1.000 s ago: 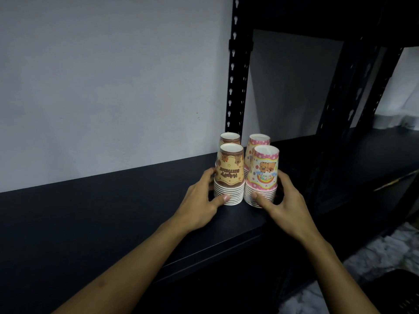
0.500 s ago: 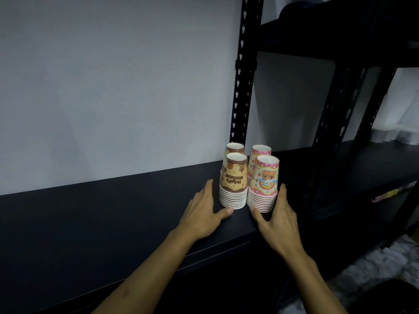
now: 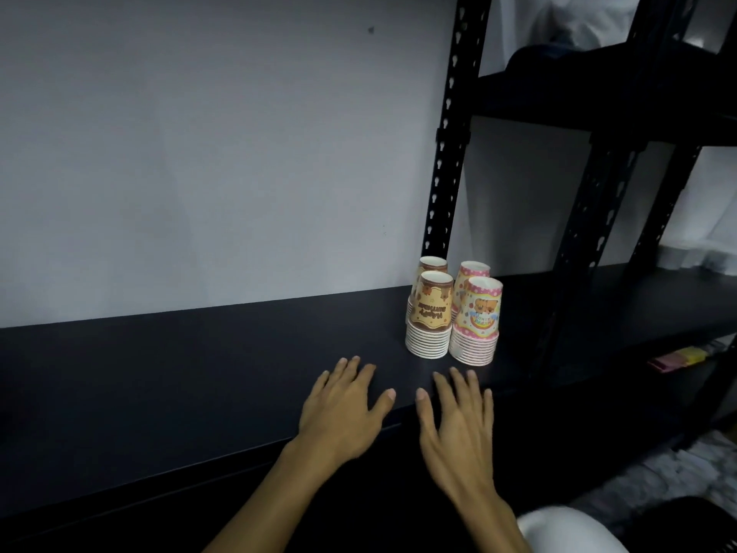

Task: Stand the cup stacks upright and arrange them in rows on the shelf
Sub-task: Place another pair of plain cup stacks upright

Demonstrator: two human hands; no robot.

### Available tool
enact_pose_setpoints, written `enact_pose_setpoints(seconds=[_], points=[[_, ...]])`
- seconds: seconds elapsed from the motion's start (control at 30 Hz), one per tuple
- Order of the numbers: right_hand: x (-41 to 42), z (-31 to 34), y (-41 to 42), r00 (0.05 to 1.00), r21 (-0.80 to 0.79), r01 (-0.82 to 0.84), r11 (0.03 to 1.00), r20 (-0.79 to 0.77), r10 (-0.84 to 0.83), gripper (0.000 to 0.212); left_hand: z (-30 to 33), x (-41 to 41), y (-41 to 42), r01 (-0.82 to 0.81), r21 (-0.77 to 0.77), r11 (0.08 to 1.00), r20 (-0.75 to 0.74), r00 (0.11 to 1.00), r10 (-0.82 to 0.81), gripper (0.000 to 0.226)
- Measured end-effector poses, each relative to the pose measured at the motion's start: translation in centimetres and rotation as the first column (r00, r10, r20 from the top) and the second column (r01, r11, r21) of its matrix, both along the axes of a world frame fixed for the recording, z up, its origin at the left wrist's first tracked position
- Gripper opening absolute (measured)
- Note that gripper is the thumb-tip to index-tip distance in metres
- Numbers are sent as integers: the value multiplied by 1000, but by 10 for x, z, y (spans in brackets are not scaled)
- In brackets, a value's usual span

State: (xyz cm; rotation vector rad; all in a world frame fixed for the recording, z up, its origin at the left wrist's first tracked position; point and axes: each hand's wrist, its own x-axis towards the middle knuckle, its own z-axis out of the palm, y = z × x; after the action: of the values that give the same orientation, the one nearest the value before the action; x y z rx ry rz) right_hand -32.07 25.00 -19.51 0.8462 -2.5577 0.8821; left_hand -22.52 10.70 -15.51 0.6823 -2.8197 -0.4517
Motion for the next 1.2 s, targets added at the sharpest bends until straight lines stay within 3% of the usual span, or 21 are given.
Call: enact_pose_setpoints(seconds=[0.17, 0.27, 0.37, 0.6, 0.87, 1.0, 1.1, 1.2], points=[[30, 17, -32, 975, 197, -216, 956, -4, 221, 78, 4, 63, -35, -94, -23, 995, 26, 995, 95, 65], [47, 31, -56, 949, 299, -314, 901, 79, 304, 60, 9, 104, -64, -193, -32, 981, 57, 979, 194, 64], [65, 44, -83, 904, 368, -428, 825, 162, 396, 60, 7, 142, -82, -268, -43, 963, 69, 960, 270, 65], [121, 55, -156, 754, 386, -653, 652, 247, 609, 59, 1, 196, -83, -409, -71, 910, 17, 911, 411, 66], [163, 52, -201, 635, 343, -765, 545, 268, 724, 53, 4, 264, -75, -523, -115, 845, -31, 852, 523, 64], [183, 60, -218, 507, 215, -861, 460, 308, 805, 52, 14, 306, -72, -632, -102, 768, -192, 770, 608, 46], [204, 71, -232, 347, -57, -918, 393, 367, 863, 55, 25, 335, -73, -748, -61, 661, -385, 629, 675, 25], [230, 84, -248, 233, -267, -901, 342, 366, 901, 63, 38, 355, -81, -798, 23, 602, -528, 501, 685, 22]])
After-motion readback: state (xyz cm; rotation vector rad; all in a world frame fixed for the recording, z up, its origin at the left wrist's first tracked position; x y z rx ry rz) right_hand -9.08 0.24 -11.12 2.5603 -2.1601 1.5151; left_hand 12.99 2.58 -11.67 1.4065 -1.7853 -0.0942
